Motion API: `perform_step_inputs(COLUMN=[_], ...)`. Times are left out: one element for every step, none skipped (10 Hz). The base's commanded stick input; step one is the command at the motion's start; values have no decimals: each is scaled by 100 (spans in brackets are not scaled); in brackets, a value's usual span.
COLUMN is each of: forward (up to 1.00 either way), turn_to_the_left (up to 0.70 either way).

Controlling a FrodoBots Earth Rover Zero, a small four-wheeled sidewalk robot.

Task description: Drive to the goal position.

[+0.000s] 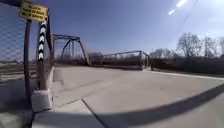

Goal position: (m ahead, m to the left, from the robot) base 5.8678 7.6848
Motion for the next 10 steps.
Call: perform_step_inputs(forward=[0,0,0,0,0,0,0,0,0,0], turn_to_the_left=[0,0,0,-1,-11,-70,-70,-70,-70,-70])
